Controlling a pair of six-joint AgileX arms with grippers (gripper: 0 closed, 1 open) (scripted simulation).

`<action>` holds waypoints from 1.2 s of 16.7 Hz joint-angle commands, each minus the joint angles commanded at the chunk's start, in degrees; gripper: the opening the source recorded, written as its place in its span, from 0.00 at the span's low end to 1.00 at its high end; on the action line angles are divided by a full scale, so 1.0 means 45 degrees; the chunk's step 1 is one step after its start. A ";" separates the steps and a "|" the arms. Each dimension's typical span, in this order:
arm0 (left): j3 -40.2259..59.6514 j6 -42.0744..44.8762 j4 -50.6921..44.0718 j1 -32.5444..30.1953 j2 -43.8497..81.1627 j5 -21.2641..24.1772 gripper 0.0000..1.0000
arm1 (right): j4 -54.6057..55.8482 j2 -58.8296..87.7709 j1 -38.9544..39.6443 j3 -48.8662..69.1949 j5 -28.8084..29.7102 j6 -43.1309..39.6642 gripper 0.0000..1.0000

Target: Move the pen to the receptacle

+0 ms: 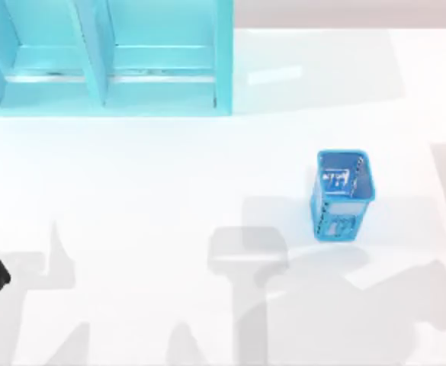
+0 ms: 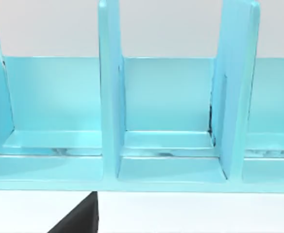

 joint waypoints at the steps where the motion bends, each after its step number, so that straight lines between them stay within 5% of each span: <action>1: 0.0000 0.0000 0.0000 0.0000 0.0000 0.0000 1.00 | 0.0374 0.0012 0.0023 -0.0397 0.0022 0.0081 0.00; 11: 0.0000 0.0000 0.0000 0.0000 0.0000 0.0000 1.00 | 0.2829 0.0027 0.0285 -0.2564 0.0217 0.0357 0.00; 20: 0.0000 0.0000 0.0000 0.0000 0.0000 0.0000 1.00 | 0.2829 0.0027 0.0285 -0.2564 0.0217 0.0357 0.68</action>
